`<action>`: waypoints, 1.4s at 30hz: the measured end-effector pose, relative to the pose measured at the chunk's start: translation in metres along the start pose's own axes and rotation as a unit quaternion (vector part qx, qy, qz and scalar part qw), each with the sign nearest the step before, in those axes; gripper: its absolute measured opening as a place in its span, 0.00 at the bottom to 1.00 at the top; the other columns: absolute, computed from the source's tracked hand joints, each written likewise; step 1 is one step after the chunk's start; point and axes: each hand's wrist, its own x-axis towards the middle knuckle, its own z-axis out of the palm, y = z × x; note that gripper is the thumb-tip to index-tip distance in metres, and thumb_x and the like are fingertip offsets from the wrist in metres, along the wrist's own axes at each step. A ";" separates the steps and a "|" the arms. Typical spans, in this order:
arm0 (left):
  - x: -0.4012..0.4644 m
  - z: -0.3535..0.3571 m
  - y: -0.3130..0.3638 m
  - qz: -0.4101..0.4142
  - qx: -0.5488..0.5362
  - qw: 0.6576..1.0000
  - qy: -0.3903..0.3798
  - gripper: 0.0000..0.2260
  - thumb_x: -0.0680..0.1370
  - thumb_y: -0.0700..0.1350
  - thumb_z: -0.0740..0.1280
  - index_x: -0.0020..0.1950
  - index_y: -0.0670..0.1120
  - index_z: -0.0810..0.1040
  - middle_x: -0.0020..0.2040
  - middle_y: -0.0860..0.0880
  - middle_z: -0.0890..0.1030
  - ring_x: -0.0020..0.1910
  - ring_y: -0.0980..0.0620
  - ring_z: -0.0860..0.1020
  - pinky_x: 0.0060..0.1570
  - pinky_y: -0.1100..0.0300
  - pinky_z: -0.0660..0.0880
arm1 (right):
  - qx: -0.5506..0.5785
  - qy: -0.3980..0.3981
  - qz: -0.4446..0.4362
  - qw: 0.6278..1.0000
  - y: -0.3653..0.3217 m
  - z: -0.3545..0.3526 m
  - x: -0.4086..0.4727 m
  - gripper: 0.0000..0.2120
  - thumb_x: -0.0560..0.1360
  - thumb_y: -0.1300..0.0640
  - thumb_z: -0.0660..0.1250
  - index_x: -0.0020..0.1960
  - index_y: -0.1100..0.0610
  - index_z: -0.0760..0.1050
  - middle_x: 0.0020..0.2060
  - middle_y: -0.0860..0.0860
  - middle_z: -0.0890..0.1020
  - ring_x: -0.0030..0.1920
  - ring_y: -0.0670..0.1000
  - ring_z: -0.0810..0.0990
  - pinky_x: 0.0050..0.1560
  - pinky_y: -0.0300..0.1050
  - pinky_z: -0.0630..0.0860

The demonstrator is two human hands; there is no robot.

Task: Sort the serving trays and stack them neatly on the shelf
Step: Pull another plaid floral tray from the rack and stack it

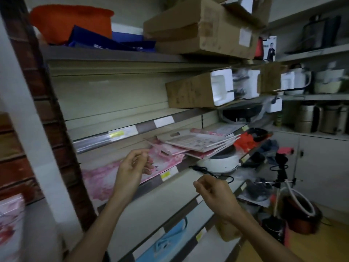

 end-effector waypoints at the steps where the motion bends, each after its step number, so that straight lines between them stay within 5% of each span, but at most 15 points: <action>1: 0.005 0.016 -0.004 0.001 0.007 1.000 -0.008 0.08 0.81 0.39 0.62 0.56 0.39 0.78 0.39 0.43 0.83 0.38 0.47 0.80 0.38 0.58 0.78 | -0.009 0.005 0.005 1.000 0.011 -0.007 0.003 0.12 0.77 0.44 0.63 0.39 0.49 0.75 0.33 0.46 0.82 0.35 0.44 0.79 0.39 0.46 0.77; 4: 0.024 0.059 -0.019 0.007 0.034 0.999 -0.040 0.06 0.80 0.39 0.63 0.54 0.44 0.79 0.38 0.51 0.83 0.37 0.54 0.80 0.40 0.60 0.78 | -0.022 0.019 0.010 1.000 0.039 -0.024 0.016 0.14 0.76 0.41 0.61 0.39 0.49 0.75 0.32 0.45 0.81 0.34 0.44 0.79 0.37 0.47 0.77; 9: 0.053 0.122 -0.048 0.029 0.101 0.988 -0.109 0.05 0.79 0.43 0.66 0.54 0.49 0.79 0.47 0.51 0.82 0.46 0.55 0.79 0.49 0.63 0.75 | -0.030 0.027 0.027 0.999 0.076 -0.044 0.040 0.10 0.78 0.48 0.64 0.43 0.51 0.77 0.29 0.45 0.81 0.32 0.43 0.79 0.33 0.40 0.73; 14: 0.082 0.171 -0.077 0.078 0.192 0.966 -0.152 0.12 0.78 0.44 0.67 0.61 0.44 0.77 0.56 0.48 0.80 0.51 0.57 0.78 0.46 0.79 0.71 | -0.036 0.030 0.038 0.998 0.111 -0.051 0.067 0.10 0.78 0.47 0.63 0.42 0.51 0.77 0.32 0.49 0.82 0.34 0.47 0.80 0.37 0.52 0.78; 18: 0.104 0.194 -0.102 0.095 0.265 0.943 -0.176 0.13 0.79 0.46 0.66 0.63 0.46 0.76 0.61 0.50 0.76 0.55 0.56 0.76 0.55 0.63 0.74 | -0.035 0.037 0.041 0.998 0.133 -0.057 0.092 0.10 0.78 0.50 0.64 0.42 0.53 0.77 0.34 0.49 0.83 0.36 0.47 0.81 0.40 0.52 0.79; 20: 0.114 0.203 -0.113 0.104 0.279 0.937 -0.183 0.12 0.79 0.46 0.66 0.62 0.46 0.76 0.60 0.50 0.78 0.53 0.57 0.75 0.54 0.65 0.72 | -0.031 0.040 0.048 0.998 0.144 -0.062 0.106 0.10 0.79 0.51 0.64 0.41 0.54 0.77 0.34 0.50 0.84 0.37 0.47 0.82 0.41 0.51 0.79; 23: 0.125 0.212 -0.127 0.120 0.290 0.931 -0.187 0.11 0.79 0.44 0.66 0.60 0.47 0.78 0.57 0.51 0.80 0.49 0.59 0.75 0.45 0.79 0.65 | -0.032 0.050 0.060 0.996 0.158 -0.072 0.125 0.09 0.79 0.53 0.64 0.43 0.55 0.78 0.36 0.47 0.85 0.38 0.43 0.82 0.40 0.43 0.79; 26: 0.134 0.220 -0.140 0.135 0.302 0.925 -0.186 0.10 0.78 0.42 0.65 0.59 0.47 0.79 0.56 0.51 0.82 0.52 0.56 0.78 0.50 0.75 0.68 | -0.028 0.052 0.075 0.995 0.173 -0.078 0.144 0.08 0.79 0.52 0.64 0.44 0.54 0.78 0.36 0.45 0.85 0.36 0.40 0.82 0.35 0.30 0.74; 30: 0.140 0.229 -0.146 0.162 0.309 0.916 -0.197 0.11 0.79 0.40 0.62 0.58 0.46 0.80 0.52 0.49 0.82 0.51 0.51 0.79 0.52 0.57 0.75 | 0.014 0.053 0.110 0.992 0.189 -0.077 0.164 0.10 0.79 0.52 0.64 0.44 0.57 0.78 0.36 0.47 0.85 0.37 0.42 0.83 0.38 0.38 0.77; 34: 0.143 0.226 -0.133 0.160 0.268 0.932 -0.186 0.10 0.80 0.36 0.62 0.55 0.45 0.81 0.42 0.52 0.82 0.39 0.61 0.78 0.39 0.62 0.75 | 0.052 0.045 0.131 0.989 0.201 -0.074 0.180 0.10 0.79 0.54 0.64 0.44 0.57 0.79 0.35 0.48 0.85 0.36 0.43 0.83 0.40 0.40 0.79; 37: 0.150 0.220 -0.113 0.123 0.228 0.954 -0.153 0.09 0.81 0.39 0.63 0.54 0.50 0.81 0.42 0.49 0.84 0.38 0.52 0.82 0.37 0.57 0.78 | 0.074 0.044 0.133 0.987 0.206 -0.072 0.194 0.11 0.79 0.55 0.64 0.41 0.57 0.79 0.33 0.49 0.84 0.32 0.43 0.81 0.38 0.42 0.79; 42: 0.160 0.204 -0.081 0.127 0.230 0.957 -0.122 0.10 0.80 0.43 0.65 0.52 0.58 0.79 0.46 0.62 0.83 0.46 0.67 0.80 0.43 0.77 0.71 | 0.240 0.038 0.171 0.955 0.195 -0.077 0.220 0.12 0.80 0.62 0.60 0.42 0.65 0.78 0.34 0.58 0.83 0.34 0.54 0.81 0.42 0.52 0.82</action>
